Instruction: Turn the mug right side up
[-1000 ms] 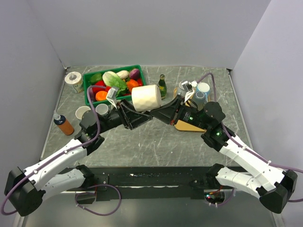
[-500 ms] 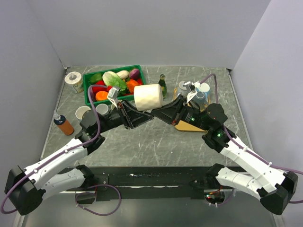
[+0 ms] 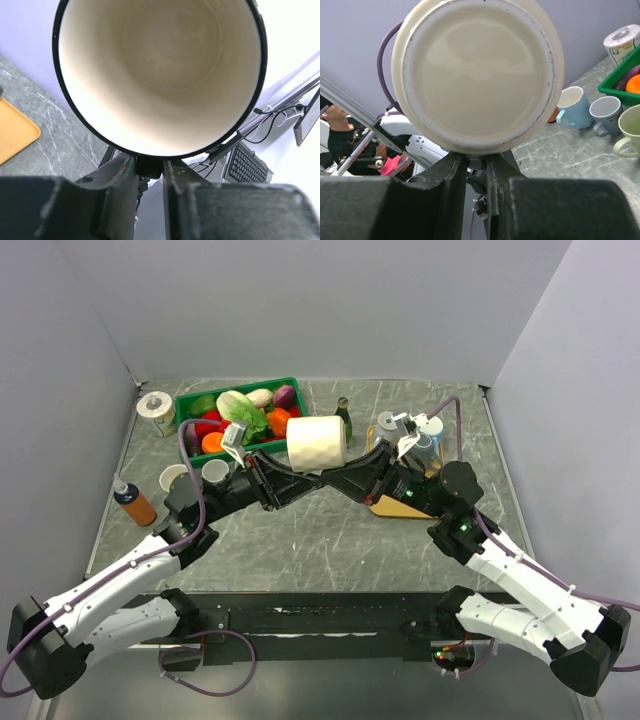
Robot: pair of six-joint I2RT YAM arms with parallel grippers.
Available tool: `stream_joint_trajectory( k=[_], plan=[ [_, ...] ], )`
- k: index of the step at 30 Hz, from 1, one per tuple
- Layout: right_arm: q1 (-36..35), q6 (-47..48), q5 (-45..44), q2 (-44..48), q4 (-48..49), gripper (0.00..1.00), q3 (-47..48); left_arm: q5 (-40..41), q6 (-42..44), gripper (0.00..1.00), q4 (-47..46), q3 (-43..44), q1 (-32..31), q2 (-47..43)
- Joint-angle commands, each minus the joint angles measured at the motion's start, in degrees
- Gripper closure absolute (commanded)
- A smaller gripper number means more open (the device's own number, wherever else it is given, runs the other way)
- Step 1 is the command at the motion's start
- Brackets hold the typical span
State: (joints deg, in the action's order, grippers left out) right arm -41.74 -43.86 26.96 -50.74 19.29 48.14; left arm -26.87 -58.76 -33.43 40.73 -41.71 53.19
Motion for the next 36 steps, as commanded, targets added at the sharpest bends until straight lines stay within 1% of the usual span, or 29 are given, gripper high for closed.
stream_joint_trajectory(
  k=[1, 2, 3, 5, 6, 8, 9, 11, 12, 14, 15, 19, 20, 24, 25, 29, 31, 33, 36],
  plan=[
    [-0.5, 1.0, 1.6, 1.8, 4.4, 1.00, -0.3, 3.4, 1.1, 0.97, -2.1, 1.5, 0.2, -0.4],
    [-0.5, 1.2, 0.6, 1.9, 2.9, 1.00, -0.1, 3.6, 1.4, 0.99, -1.6, 1.9, 0.2, -0.3],
    [-0.5, 1.8, -0.5, 1.9, 0.9, 1.00, 0.3, 4.0, 1.8, 0.99, -0.8, 2.2, 0.2, -0.3],
    [-0.5, 4.0, -3.8, 2.0, -3.9, 0.91, 1.3, 5.5, 2.3, 0.99, 0.8, 2.3, 0.1, -0.5],
    [-0.5, 4.9, -4.9, 2.1, -5.0, 0.76, 1.6, 6.2, 3.0, 0.99, 1.5, 2.3, 0.1, -0.5],
    [-0.5, 6.8, -8.0, 2.4, -7.3, 0.61, 2.0, 8.7, 4.0, 0.99, 4.6, 2.8, 0.1, -1.2],
    [-0.5, 7.1, -9.2, 2.5, -9.8, 0.44, 2.0, 9.6, 5.1, 0.99, 5.9, 2.9, 0.1, -1.3],
    [-0.5, 8.3, -11.5, 2.8, -12.4, 0.29, 2.4, 11.8, 6.3, 0.99, 9.0, 4.1, 0.1, -1.6],
    [-0.5, 9.0, -14.5, 3.0, -16.5, 0.20, 2.7, 14.7, 7.4, 0.99, 13.3, 4.7, 0.1, -1.7],
    [-0.5, 10.1, -20.3, 3.5, -22.5, 0.15, 4.6, 18.0, 8.7, 0.99, 18.1, 7.0, 0.1, -1.3],
    [-0.5, 10.3, -26.0, 3.6, -27.4, 0.13, 4.9, 21.5, 9.9, 0.99, 23.3, 7.8, 0.1, -1.1],
    [-0.4, 11.1, -37.8, 4.9, -35.1, 0.10, 4.9, 26.7, 13.4, 0.99, 32.4, 10.8, 0.0, 1.1],
    [-0.5, 11.6, -39.3, 5.4, -35.8, 0.10, 4.6, 28.6, 14.1, 0.99, 33.2, 11.6, 0.0, 1.6],
    [-0.5, 12.9, -42.7, 6.4, -37.2, 0.09, 3.5, 32.6, 17.0, 0.99, 37.6, 13.5, -0.4, 5.2],
    [-0.4, 13.1, -43.0, 6.4, -37.3, 0.09, 3.3, 34.7, 17.2, 0.99, 39.2, 14.6, -0.5, 7.1],
    [-0.4, 12.8, -43.4, 6.2, -38.2, 0.09, 2.9, 39.3, 17.9, 0.99, 42.4, 17.1, -0.9, 12.3],
    [-0.4, 13.7, -42.8, 6.1, -37.8, 0.09, 2.6, 40.7, 18.0, 0.99, 42.6, 17.8, -0.9, 15.5],
    [-0.4, 14.5, -41.6, 6.3, -37.1, 0.09, 2.4, 42.9, 17.3, 0.99, 43.9, 18.7, -1.1, 18.0],
    [-0.3, 14.9, -42.1, 6.9, -37.6, 0.08, 2.6, 46.6, 16.4, 0.99, 44.4, 20.6, -1.1, 23.0]
  ],
)
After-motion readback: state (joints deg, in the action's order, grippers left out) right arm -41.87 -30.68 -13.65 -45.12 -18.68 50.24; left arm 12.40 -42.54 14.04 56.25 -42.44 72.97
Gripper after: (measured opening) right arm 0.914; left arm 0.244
